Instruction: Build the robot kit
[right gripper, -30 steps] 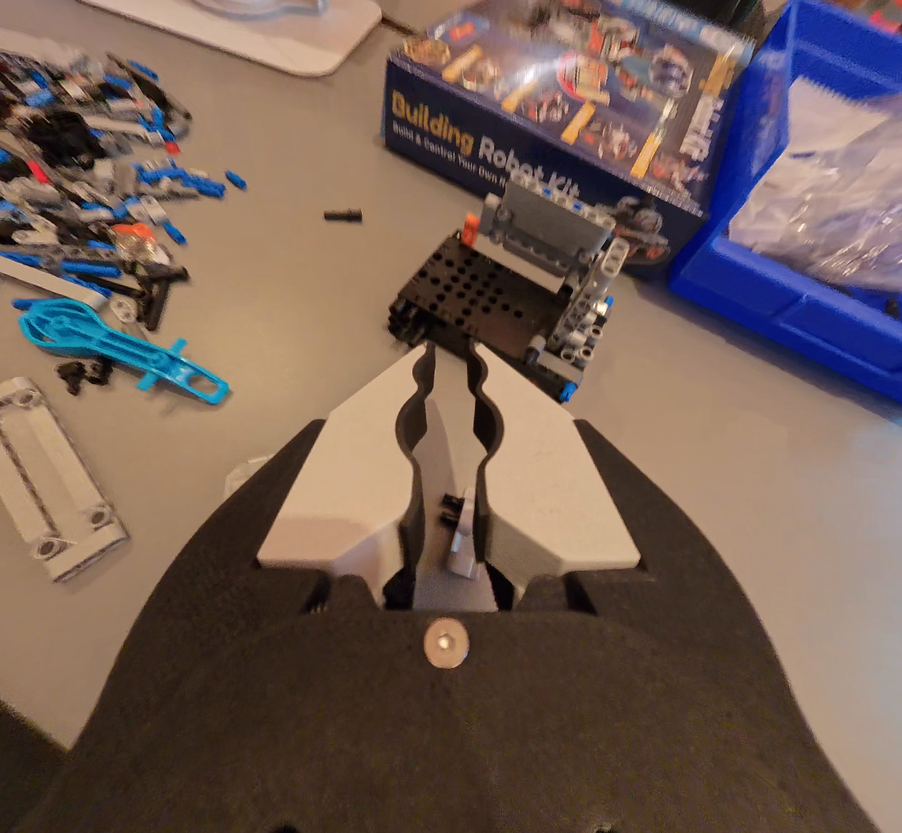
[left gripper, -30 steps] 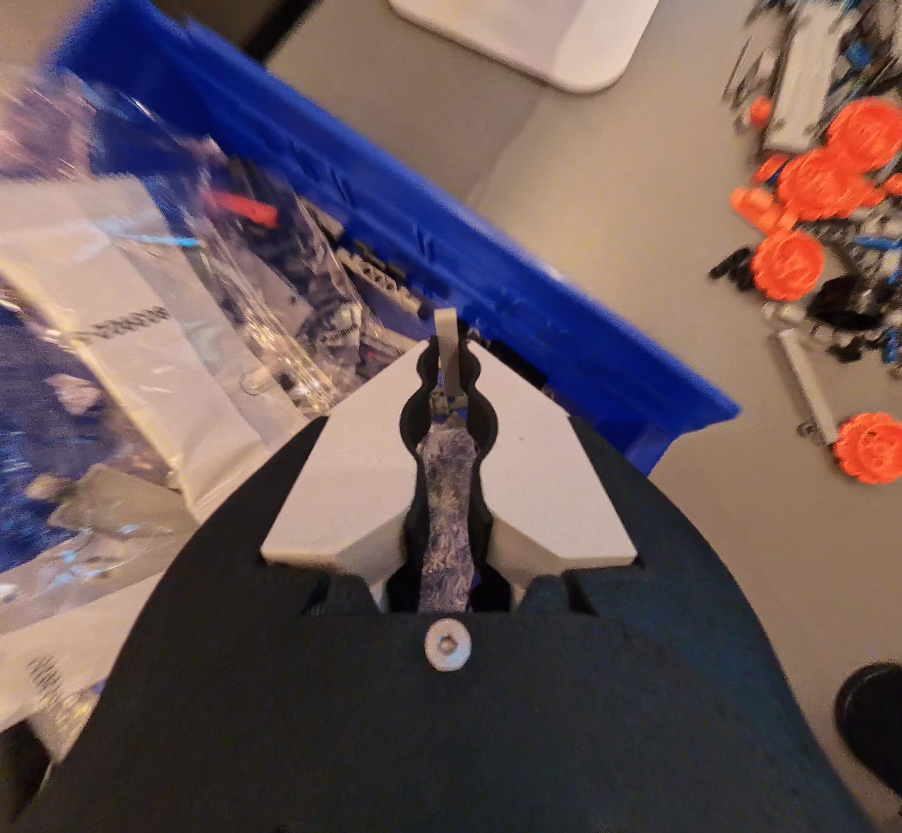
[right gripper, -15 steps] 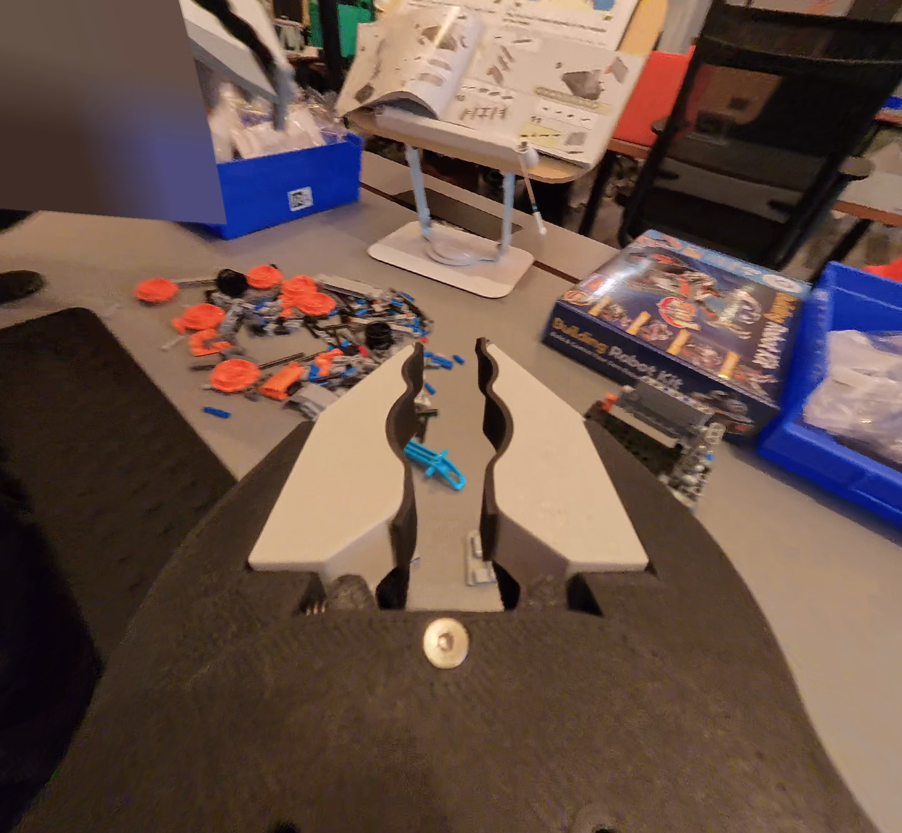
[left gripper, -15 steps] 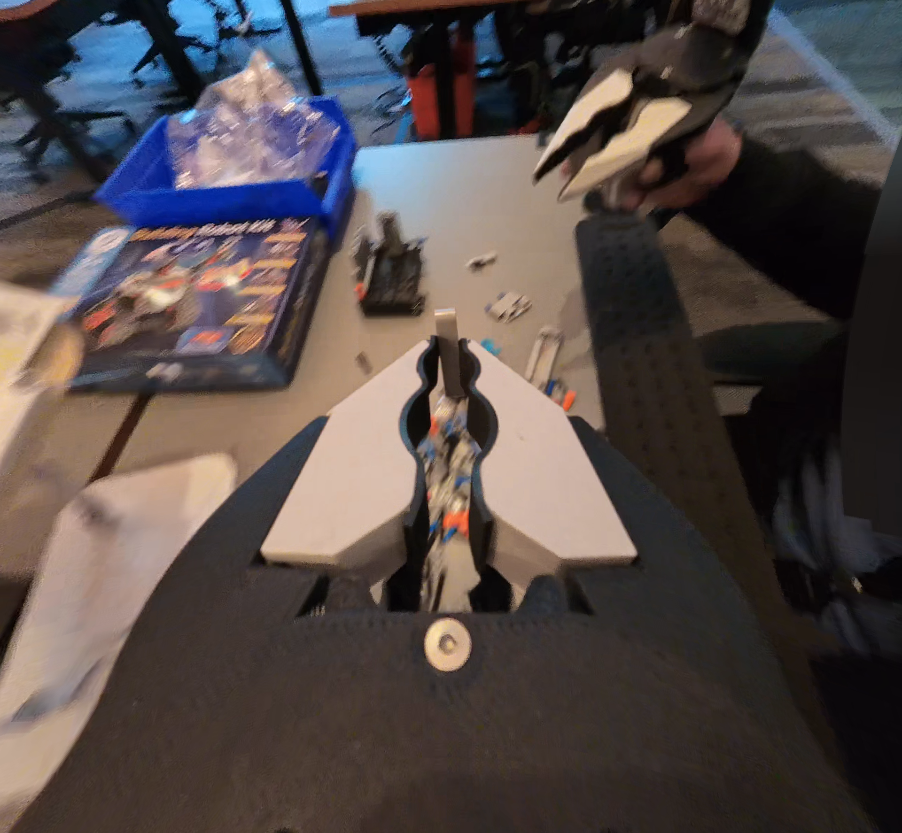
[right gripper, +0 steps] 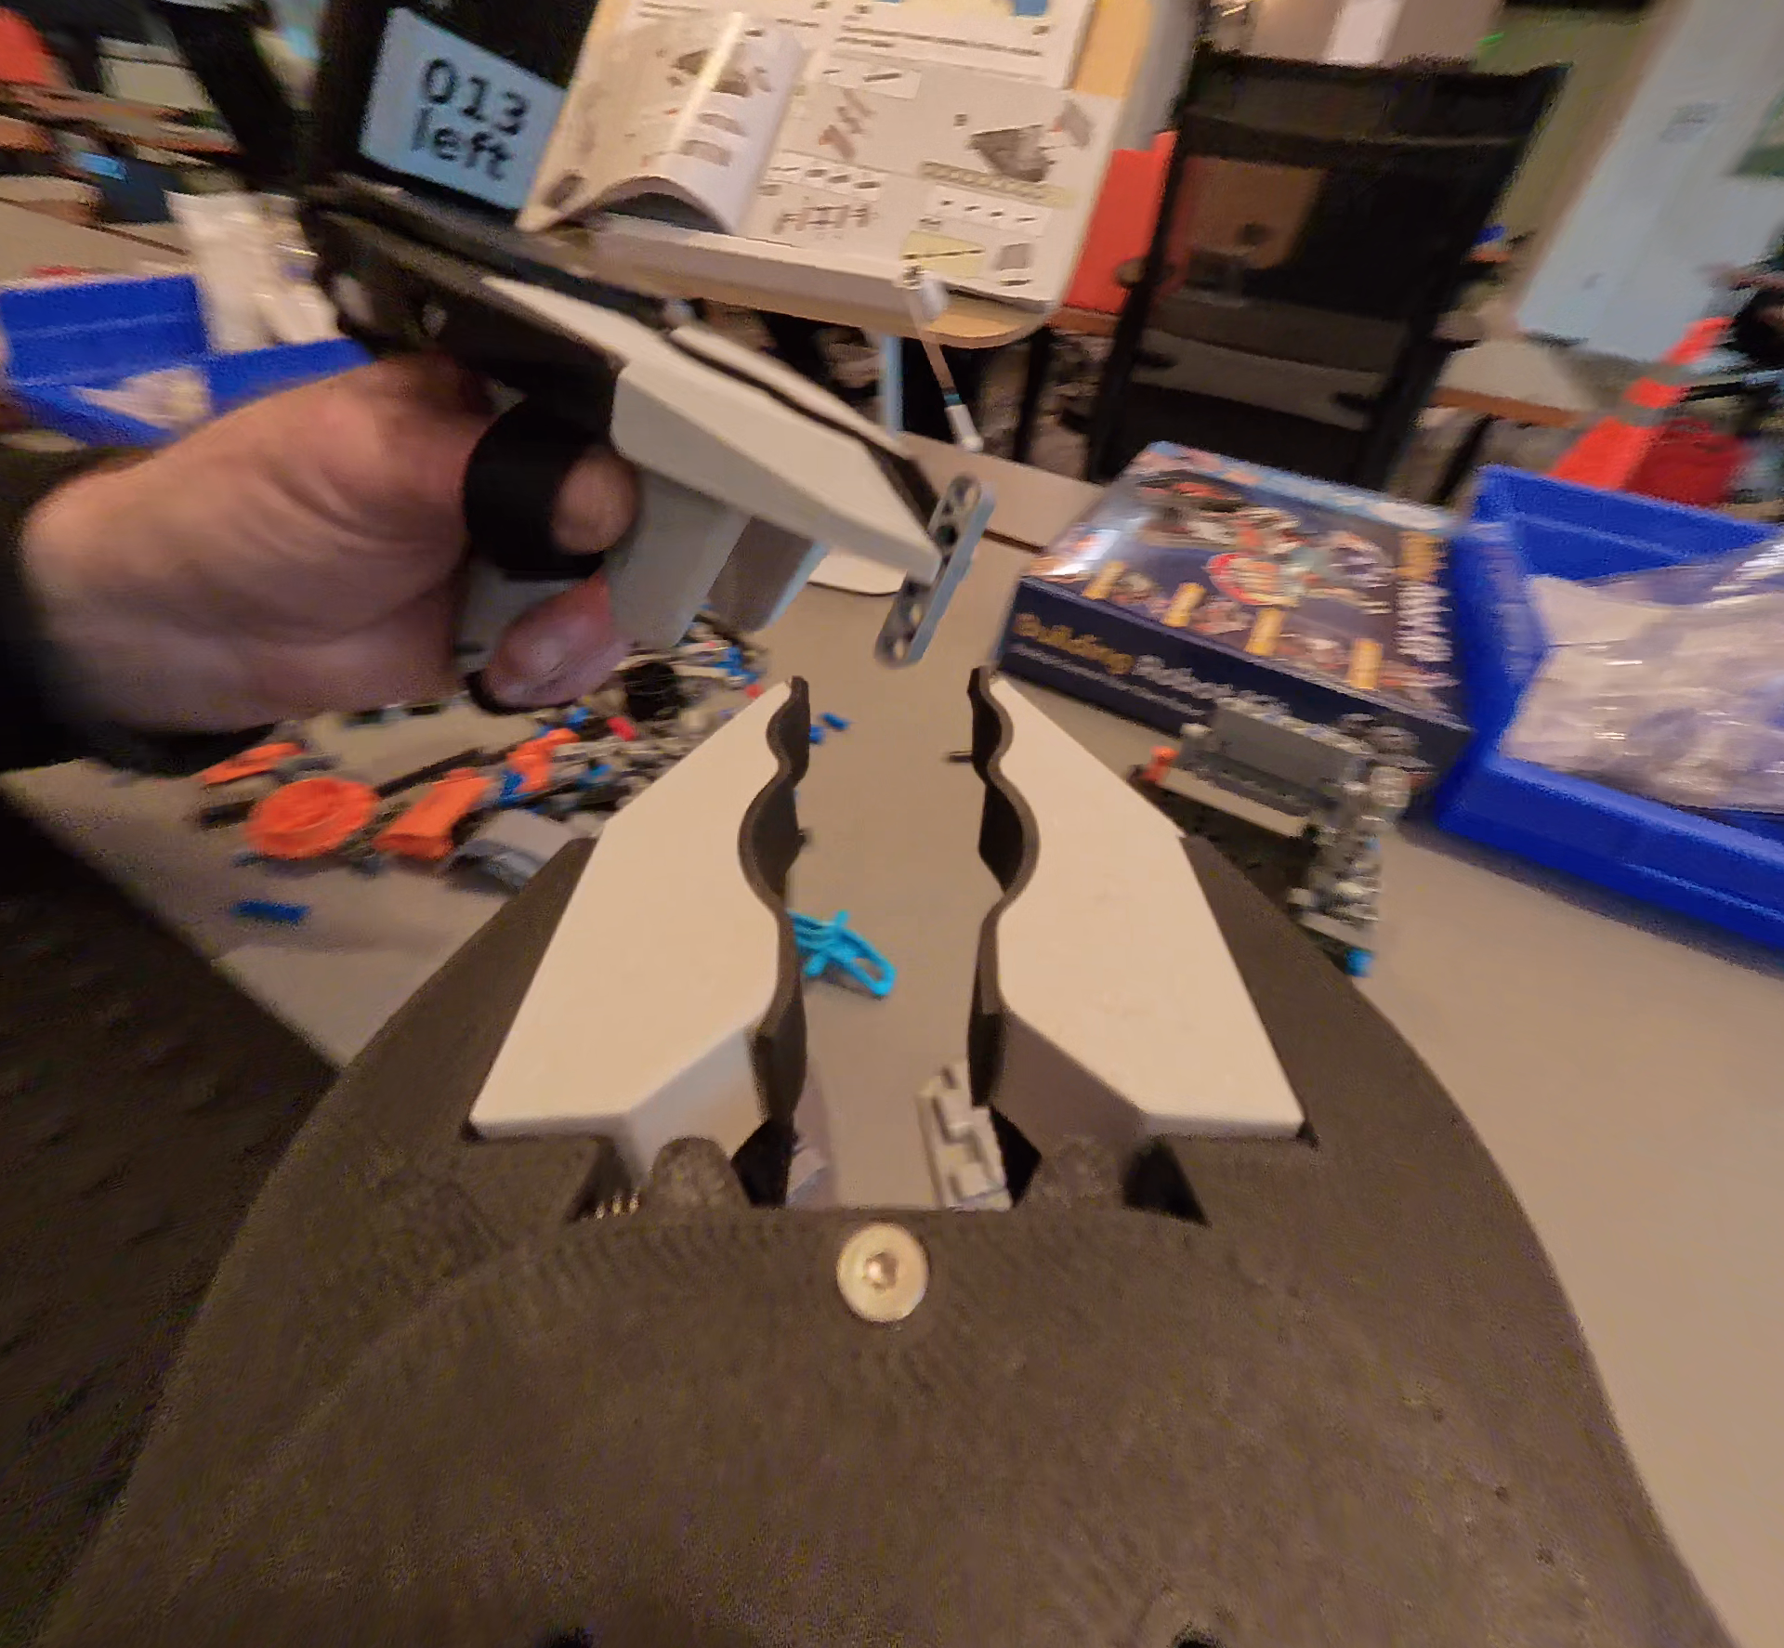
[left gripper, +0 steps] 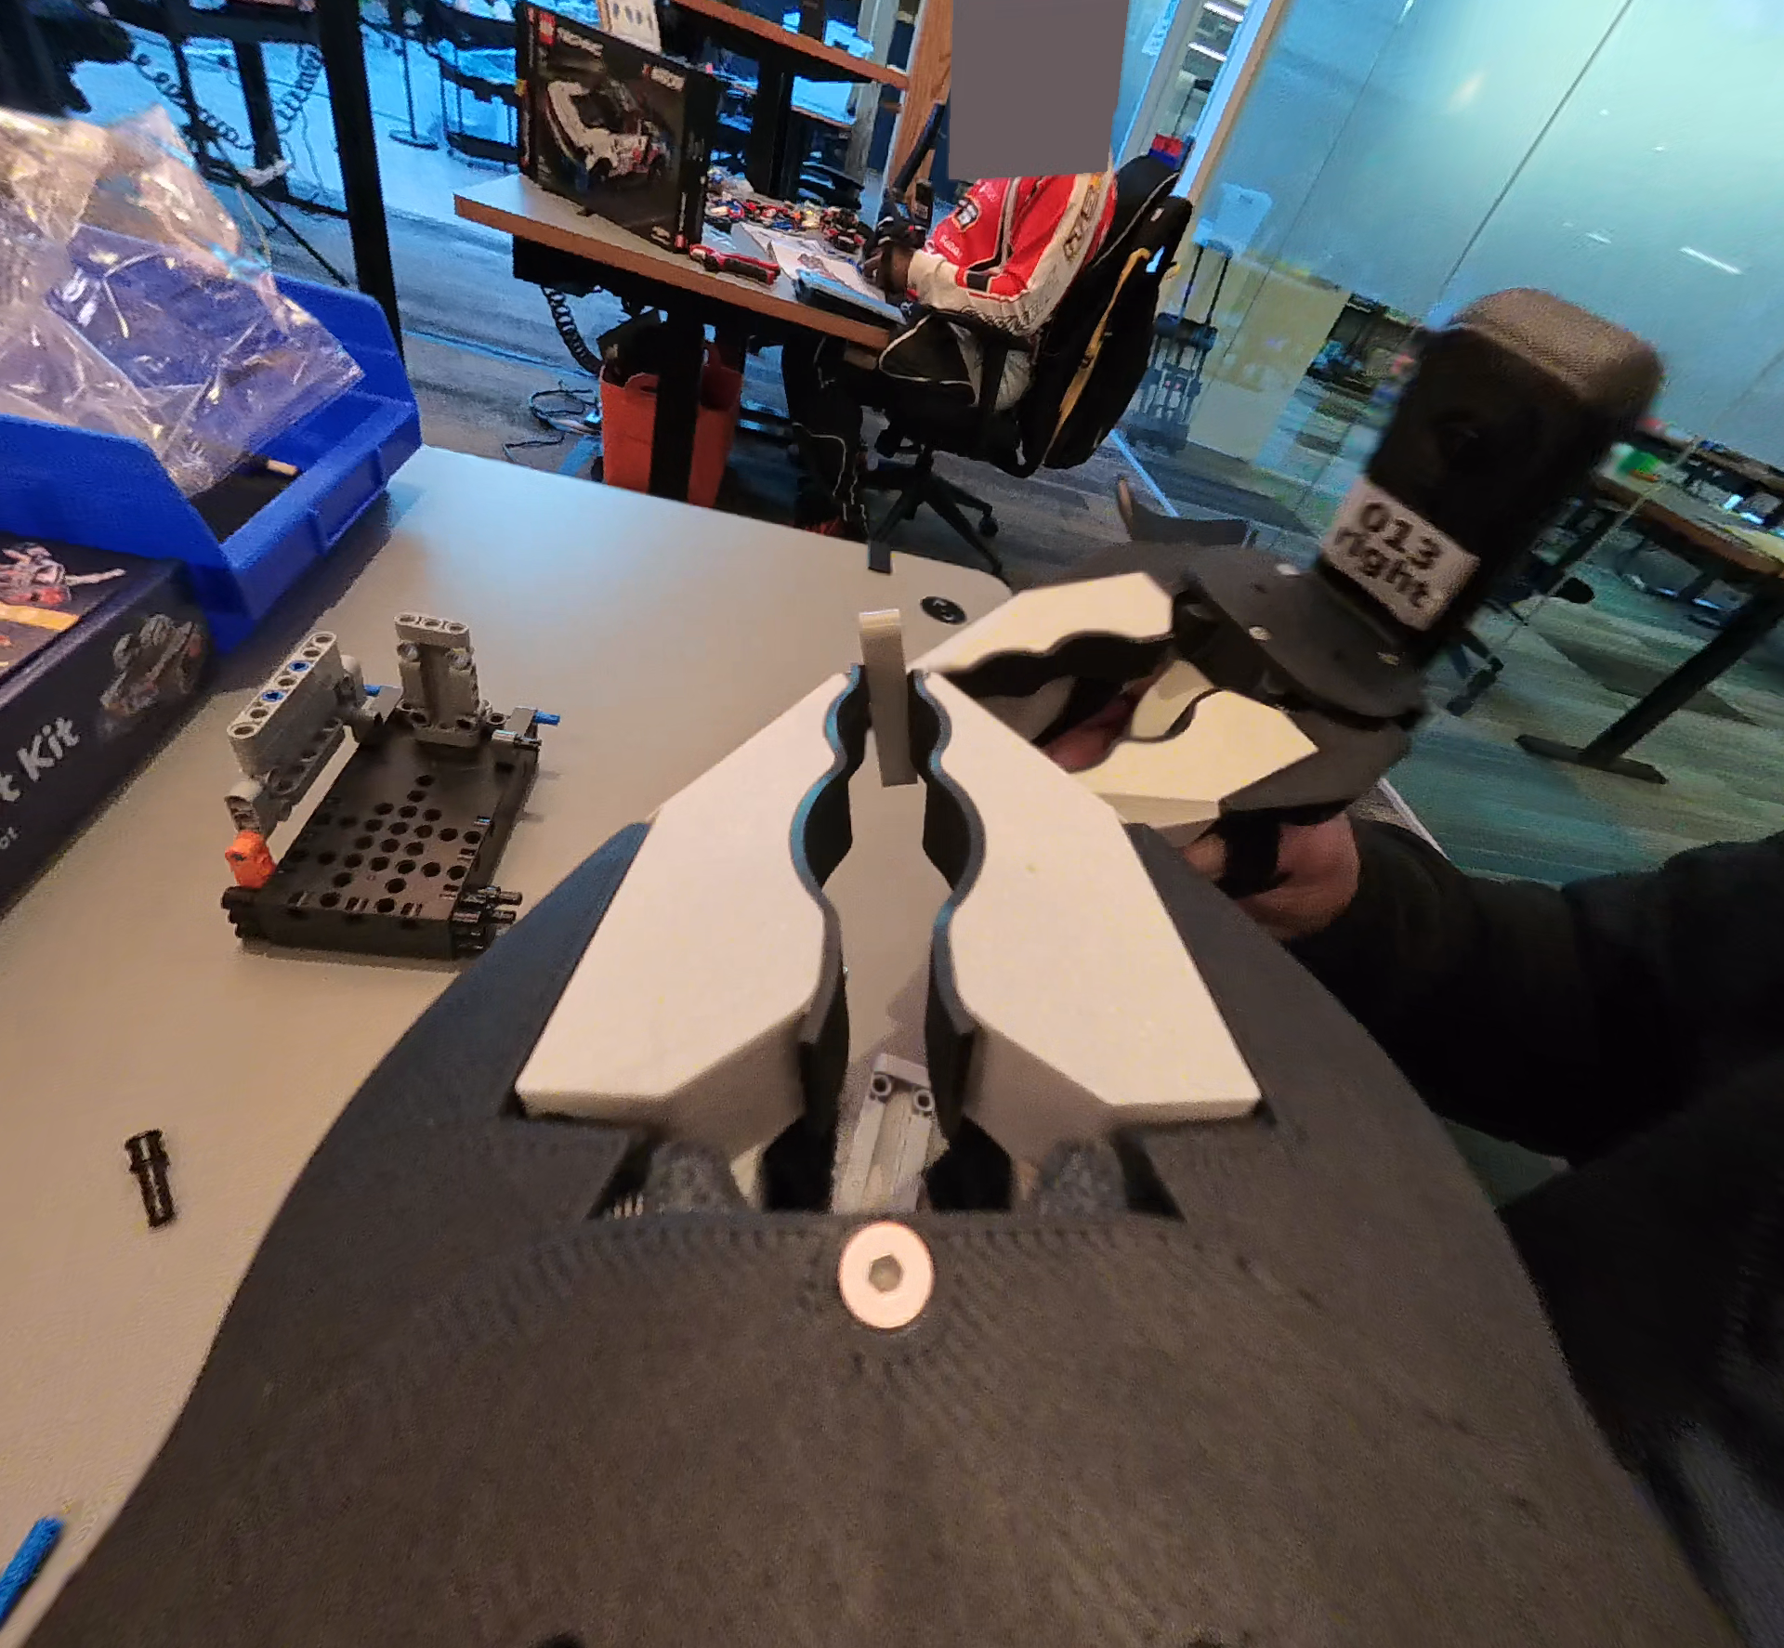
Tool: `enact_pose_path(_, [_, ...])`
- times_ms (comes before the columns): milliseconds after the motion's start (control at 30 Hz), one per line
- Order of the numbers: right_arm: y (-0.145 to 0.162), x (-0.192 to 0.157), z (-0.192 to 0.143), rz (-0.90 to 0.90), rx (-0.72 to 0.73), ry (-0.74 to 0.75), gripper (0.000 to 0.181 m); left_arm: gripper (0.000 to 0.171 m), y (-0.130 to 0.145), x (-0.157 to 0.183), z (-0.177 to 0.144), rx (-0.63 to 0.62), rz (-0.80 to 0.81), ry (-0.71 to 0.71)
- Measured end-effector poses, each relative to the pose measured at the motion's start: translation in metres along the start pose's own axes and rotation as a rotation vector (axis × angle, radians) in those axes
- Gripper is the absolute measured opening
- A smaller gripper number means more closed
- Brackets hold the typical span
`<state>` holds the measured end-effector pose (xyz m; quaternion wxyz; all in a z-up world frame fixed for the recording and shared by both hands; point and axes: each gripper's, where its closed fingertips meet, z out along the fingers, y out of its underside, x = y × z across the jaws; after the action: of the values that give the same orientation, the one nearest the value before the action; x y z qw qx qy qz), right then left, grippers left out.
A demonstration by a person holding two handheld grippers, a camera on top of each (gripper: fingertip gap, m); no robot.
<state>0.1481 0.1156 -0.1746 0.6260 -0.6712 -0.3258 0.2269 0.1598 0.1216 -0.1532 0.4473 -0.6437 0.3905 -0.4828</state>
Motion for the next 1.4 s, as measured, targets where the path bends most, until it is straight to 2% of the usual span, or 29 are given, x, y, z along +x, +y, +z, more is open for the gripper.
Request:
enact_pose_path(133, [0.003, 0.016, 0.005, -0.114, -0.034, 0.161, 0.016, 0.004, 0.007, -0.004, 0.01, 0.018, -0.009, -0.022])
enact_pose_path(167, [0.005, 0.018, 0.006, -0.132, -0.046, 0.175, 0.008, 0.004, 0.008, -0.006, 0.011, 0.021, -0.014, -0.027])
enact_pose_path(233, [0.008, 0.019, 0.008, -0.124, -0.061, 0.167, 0.007, 0.005, 0.009, -0.009, 0.012, 0.029, -0.054, -0.012])
enact_pose_path(600, [0.01, 0.012, 0.008, 0.084, -0.037, -0.124, 0.005, 0.01, 0.008, -0.008, 0.004, 0.061, -0.035, 0.078])
enact_pose_path(700, [0.014, 0.013, 0.005, 0.111, -0.047, -0.17, 0.005, 0.014, 0.018, -0.009, 0.008, 0.009, -0.075, 0.106])
enact_pose_path(800, [0.022, 0.021, 0.001, 0.117, -0.078, -0.174, 0.005, 0.021, 0.033, -0.008, 0.015, -0.078, -0.055, 0.109])
enact_pose_path(1033, [0.059, 0.055, -0.027, 0.134, -0.207, -0.124, 0.005, 0.022, 0.112, -0.025, 0.026, -0.539, 0.037, -0.02])
enact_pose_path(1133, [0.081, 0.064, -0.038, 0.169, -0.288, -0.118, 0.005, 0.028, 0.138, -0.03, 0.03, -0.678, 0.076, -0.069])
enact_pose_path(1300, [0.114, 0.066, -0.052, 0.225, -0.432, -0.162, 0.005, 0.042, 0.158, -0.032, 0.036, -0.799, 0.124, -0.08])
enact_pose_path(1400, [0.126, 0.064, -0.057, 0.229, -0.505, -0.192, 0.005, 0.046, 0.164, -0.029, 0.041, -0.827, 0.122, -0.072])
